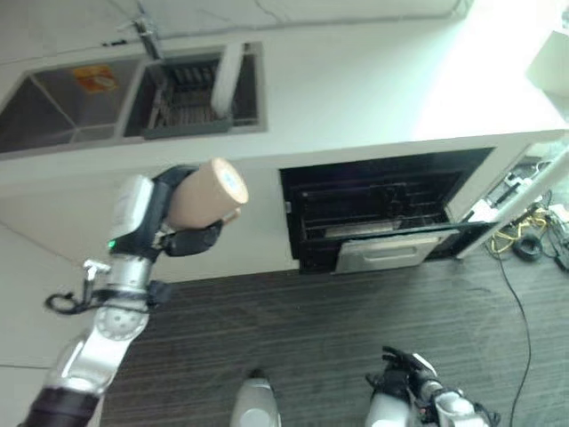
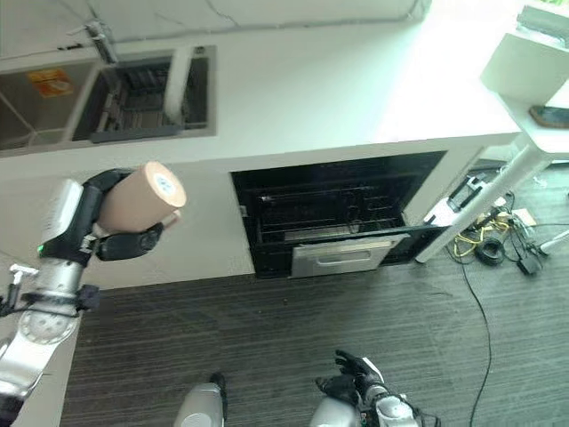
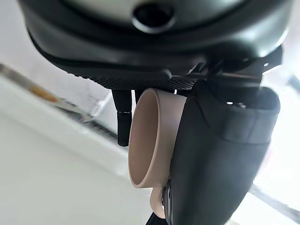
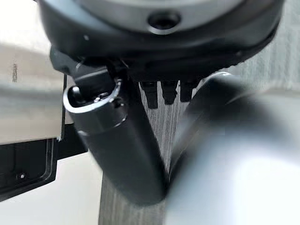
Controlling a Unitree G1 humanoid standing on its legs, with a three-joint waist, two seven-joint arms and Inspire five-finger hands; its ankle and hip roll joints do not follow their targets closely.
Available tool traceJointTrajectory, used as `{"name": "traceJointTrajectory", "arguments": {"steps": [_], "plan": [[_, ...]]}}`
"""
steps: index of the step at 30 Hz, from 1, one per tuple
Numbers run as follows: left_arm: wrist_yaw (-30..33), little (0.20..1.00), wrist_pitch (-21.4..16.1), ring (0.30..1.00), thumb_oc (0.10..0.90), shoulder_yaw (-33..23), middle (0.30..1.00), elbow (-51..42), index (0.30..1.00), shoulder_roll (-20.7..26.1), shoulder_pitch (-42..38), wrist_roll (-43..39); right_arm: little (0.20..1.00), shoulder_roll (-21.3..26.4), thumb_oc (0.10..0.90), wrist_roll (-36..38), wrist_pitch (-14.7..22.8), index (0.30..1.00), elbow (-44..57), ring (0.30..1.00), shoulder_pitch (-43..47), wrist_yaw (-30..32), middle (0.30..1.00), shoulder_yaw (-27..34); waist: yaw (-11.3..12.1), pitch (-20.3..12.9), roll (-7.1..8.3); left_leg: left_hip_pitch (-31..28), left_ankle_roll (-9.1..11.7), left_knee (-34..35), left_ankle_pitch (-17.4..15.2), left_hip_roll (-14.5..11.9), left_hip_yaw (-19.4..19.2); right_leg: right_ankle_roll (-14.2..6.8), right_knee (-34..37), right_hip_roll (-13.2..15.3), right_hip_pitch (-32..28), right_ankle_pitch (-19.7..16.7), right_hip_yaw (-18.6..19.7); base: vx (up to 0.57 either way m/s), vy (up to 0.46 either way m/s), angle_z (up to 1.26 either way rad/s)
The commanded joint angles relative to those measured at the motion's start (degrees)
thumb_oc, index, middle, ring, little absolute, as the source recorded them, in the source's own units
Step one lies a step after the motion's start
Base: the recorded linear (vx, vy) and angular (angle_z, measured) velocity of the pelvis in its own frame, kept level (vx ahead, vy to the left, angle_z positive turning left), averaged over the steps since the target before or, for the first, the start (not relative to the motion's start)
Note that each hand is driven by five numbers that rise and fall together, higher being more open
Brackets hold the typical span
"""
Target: Place the dishes in the dishwasher.
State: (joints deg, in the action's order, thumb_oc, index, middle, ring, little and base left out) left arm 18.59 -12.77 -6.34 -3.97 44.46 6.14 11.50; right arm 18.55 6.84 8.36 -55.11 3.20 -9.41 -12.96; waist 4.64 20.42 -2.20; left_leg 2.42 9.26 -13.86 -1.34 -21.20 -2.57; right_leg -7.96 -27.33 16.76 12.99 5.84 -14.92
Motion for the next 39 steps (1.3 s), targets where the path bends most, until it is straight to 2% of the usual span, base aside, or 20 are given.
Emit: {"name": "traceJointTrajectory", "arguments": {"steps": [1, 2, 3, 5, 7, 8, 9, 11, 12, 13, 15, 17, 20, 22, 24, 27, 30, 32, 34, 39], "plan": [[2.6, 0.3, -6.7, 0.3, 0.4, -4.6, 0.3, -8.7, 0.3, 1.3, -9.2, -0.6, 0.9, 0.5, 0.8, 1.0, 2.9, 0.9, 2.6, 0.9, -1.3, 1.8, 0.9, -0.3, -2.6, -2.9, 0.5, 1.0, -1.8, -3.3, -2.6, -4.6, -10.1, -1.8, 10.1, -0.3, -10.5, 1.5, -3.7, 0.11, -0.584, 1.11], [1.7, 0.3, -7.9, 0.3, 0.4, -4.0, 0.3, -8.6, 0.3, 0.9, -10.3, -0.5, 0.9, 0.3, 0.8, 2.0, 3.4, 0.9, 2.4, 0.9, -2.1, 2.7, 0.9, -0.1, -3.3, -2.9, 0.38, 1.2, -1.3, -3.3, -1.5, -4.9, -13.2, -1.0, 10.1, -1.0, -11.4, 2.2, -5.9, 0.07, -0.514, 1.88], [0.2, 0.3, -7.9, 0.3, 0.4, -3.5, 0.3, -8.7, 0.3, 0.5, -12.3, -1.4, 0.9, 0.3, 0.8, 1.5, 3.8, 0.9, 2.2, 0.9, -2.7, 3.3, 0.9, 0.1, -3.6, -3.2, 0.22, 1.6, -1.4, -3.3, -1.5, -2.6, -15.2, -0.1, 10.1, -1.8, -12.0, 2.9, -7.9, 0.03, -0.384, 2.08], [-1.9, 0.3, -5.6, 0.3, 0.4, -3.3, 0.3, -10.3, 0.3, 0.0, -13.6, -3.8, 0.9, 0.6, 0.8, 0.1, 2.7, 0.9, 0.0, 0.9, -2.0, 2.8, 0.9, 0.5, -2.1, -3.9, -0.21, 2.6, -2.7, -3.3, -3.2, 5.3, -13.5, 0.7, 10.1, -2.4, -12.8, 4.0, -8.5, 0.14, -0.317, 1.46], [-1.3, 0.3, -4.6, 0.3, 0.4, -3.1, 0.3, -10.7, 0.3, -0.1, -13.7, -3.5, 0.9, 0.5, 0.8, 0.9, 2.0, 0.9, -0.8, 0.9, -1.7, 2.9, 0.9, 0.6, -1.6, -4.0, -0.37, 2.6, -3.3, -3.3, -3.9, 7.7, -13.4, 1.0, 10.1, -2.6, -13.3, 4.5, -8.7, 0.11, -0.148, 0.42], [-0.7, 0.3, -3.8, 0.3, 0.4, -3.2, 0.3, -10.9, 0.3, -0.2, -13.3, -3.3, 0.9, 0.2, 0.8, 1.8, 1.4, 0.9, -1.9, 0.9, -1.3, 3.2, 0.9, 0.5, -0.9, -4.3, -0.75, 2.7, -4.1, -3.3, -5.0, 10.8, -12.4, 1.3, 10.1, -3.3, -13.8, 4.9, -8.5, 0.16, -0.073, 0.28], [0.1, 0.3, -3.3, 0.3, 0.4, -4.0, 0.3, -10.8, 0.3, -0.2, -11.8, -3.3, 0.9, -0.3, 0.8, 2.3, 1.0, 0.9, -3.6, 0.9, -0.9, 3.2, 0.9, 0.5, 0.5, -4.8, -1.43, 3.1, -5.2, -3.3, -6.3, 15.4, -8.8, 1.5, 10.1, -4.8, -14.0, 5.5, -7.2, 0.11, -0.062, 0.16], [1.9, 0.3, -4.0, 0.3, 0.4, -5.8, 0.3, -11.1, 0.3, -1.1, -8.6, -1.4, 0.9, -1.0, 0.8, 1.8, 0.8, 0.9, -5.7, 0.9, -0.3, 3.2, 0.9, 0.6, 2.5, -5.6, -2.33, 4.7, -7.0, -3.3, -5.9, 20.4, -3.9, 2.3, 10.1, -6.6, -13.4, 5.0, -6.4, 0.1, 0.015, -0.46], [3.1, 0.3, -4.6, 0.3, 0.4, -6.5, 0.3, -11.0, 0.3, -1.6, -7.4, 0.3, 0.9, -1.2, 0.8, 1.6, 1.0, 0.9, -6.5, 0.9, -0.2, 3.3, 0.9, 0.6, 3.3, -5.9, -2.49, 5.1, -7.2, -3.3, -6.1, 21.8, -1.8, 2.4, 10.1, -7.1, -13.4, 5.2, -5.9, 0.17, 0.068, -1.15], [6.2, 0.3, -7.7, 0.3, 0.4, -8.9, 0.3, -10.0, 0.3, -1.9, -4.6, 3.4, 0.9, -1.6, 0.8, 1.6, 1.1, 0.9, -7.9, 0.9, 0.1, 4.2, 0.9, 0.7, 4.4, -6.7, -2.66, 5.2, -7.8, -3.3, -6.5, 22.7, -0.6, 2.7, 10.1, -7.9, -13.7, 5.9, -5.7, 0.16, 0.13, -1.13], [11.5, 0.3, -11.4, 0.3, 0.4, -14.2, 0.3, -8.1, 0.3, 1.7, -2.5, 5.2, 0.9, -0.8, 0.8, 4.5, 2.1, 0.9, -8.9, 0.9, -0.5, 4.1, 0.9, 2.7, 5.5, -8.0, -2.92, 5.8, -8.2, -3.3, -6.9, 23.2, 1.6, 3.1, 10.1, -8.7, -15.1, 6.8, -6.3, 0.15, 0.163, -0.21], [8.7, 0.3, -13.8, 0.3, 0.4, -15.6, 0.3, -6.8, 0.3, 3.1, -2.7, 0.8, 0.9, -0.6, 0.8, 5.6, 1.9, 0.9, -8.5, 0.9, -0.6, 4.6, 0.9, 3.6, 5.2, -8.5, -3.14, 4.9, -9.4, -3.3, -8.3, 23.4, 2.0, 2.5, 10.1, -9.4, -16.2, 4.8, -7.1, 0.13, 0.12, 0.06], [3.1, 0.3, -15.8, 0.3, 0.4, -13.2, 0.3, -5.7, 0.3, 3.1, -3.7, -3.8, 0.9, -1.2, 0.8, 8.3, 2.5, 0.9, -7.3, 0.9, -0.7, 5.6, 0.9, 5.0, 3.7, -7.3, -2.96, 3.1, -12.6, -3.3, -9.7, 24.0, 2.4, 0.1, -2.4, -8.2, -12.8, 0.4, -4.0, 0.09, 0.074, 0.04], [0.8, 0.3, -16.4, 0.3, 0.4, -11.6, 0.3, -5.4, 0.3, 2.5, -4.2, -6.0, 0.9, -1.2, 0.8, 8.3, 2.2, 0.9, -6.6, 0.9, -1.0, 5.4, 0.9, 5.7, 2.8, -7.0, -2.69, 2.6, -13.4, -3.3, -10.3, 24.5, 3.0, -0.2, -4.2, -7.7, -11.3, -1.1, -2.0, 0.07, -0.038, -0.01], [-0.9, 0.3, -16.4, 0.3, 0.4, -9.8, 0.3, -5.4, 0.3, 1.4, -5.3, -7.2, 0.9, -1.1, 0.8, 7.0, 2.6, 0.9, -6.3, 0.9, -1.4, 4.7, 0.9, 6.2, 1.6, -6.9, -2.58, 1.9, -13.5, -3.3, -11.0, 24.1, 2.7, -0.2, -0.8, -7.0, -10.4, -2.0, -1.4, 0.08, -0.138, 0.05], [-2.0, 0.3, -14.7, 0.3, 0.4, -6.6, 0.3, -5.5, 0.3, 0.8, -8.5, -8.8, 0.9, -0.8, 0.8, 7.6, 2.5, 0.9, -7.5, 0.9, -1.0, 3.1, 0.9, 6.0, -0.7, -6.9, -1.69, 0.0, -12.9, -3.3, -13.1, 23.3, 2.8, -1.5, 10.1, -4.1, -7.6, -6.2, 0.3, 0.12, -0.285, -0.09], [-4.6, 0.3, -14.2, 0.3, 0.4, -3.8, 0.3, -4.6, 0.3, 1.7, -11.2, -10.0, 0.9, -1.0, 0.8, 11.9, 0.9, 0.9, -10.6, 0.9, -0.3, 1.1, 0.9, 7.2, -2.0, -7.1, 0.13, -1.5, -12.5, -3.3, -15.4, 22.5, 2.6, -3.5, 10.1, -1.8, -3.8, -6.4, 5.6, 0.17, -0.404, 0.0], [-5.4, 0.3, -14.1, 0.3, 0.4, -2.7, 0.3, -5.2, 0.3, 0.9, -11.5, -9.7, 0.9, -1.0, 0.8, 14.8, -1.2, 0.9, -12.3, 0.9, -0.8, 0.3, 0.9, 8.1, -2.1, -8.2, 0.91, -1.3, -10.7, -3.3, -14.6, 20.7, 2.3, -3.3, 10.1, -3.9, -5.7, -1.7, 6.4, 0.18, -0.455, 0.23], [-4.4, 0.3, -13.0, 0.3, 0.4, -2.2, 0.3, -6.4, 0.3, 0.0, -11.0, -8.3, 0.9, -1.0, 0.8, 15.2, -2.5, 0.9, -12.8, 0.9, -1.6, 0.4, 0.9, 8.7, -2.3, -8.7, 1.2, -1.2, -9.3, -3.3, -13.9, 18.7, 1.6, -2.3, 10.1, -5.1, -7.3, 0.6, 6.4, 0.13, -0.342, 0.25], [-3.4, 0.3, -9.5, 0.3, 0.4, -3.3, 0.3, -8.4, 0.3, -1.2, -10.9, -7.8, 0.9, -0.4, 0.8, 15.7, -3.5, 0.9, -15.9, 0.9, -2.6, 1.3, 0.9, 10.0, -2.1, -9.1, 1.24, 0.1, -5.8, -3.3, -10.8, 14.1, -0.8, -0.1, 10.1, -7.0, -8.5, 3.5, 5.2, 0.07, -0.256, -0.11]]}}
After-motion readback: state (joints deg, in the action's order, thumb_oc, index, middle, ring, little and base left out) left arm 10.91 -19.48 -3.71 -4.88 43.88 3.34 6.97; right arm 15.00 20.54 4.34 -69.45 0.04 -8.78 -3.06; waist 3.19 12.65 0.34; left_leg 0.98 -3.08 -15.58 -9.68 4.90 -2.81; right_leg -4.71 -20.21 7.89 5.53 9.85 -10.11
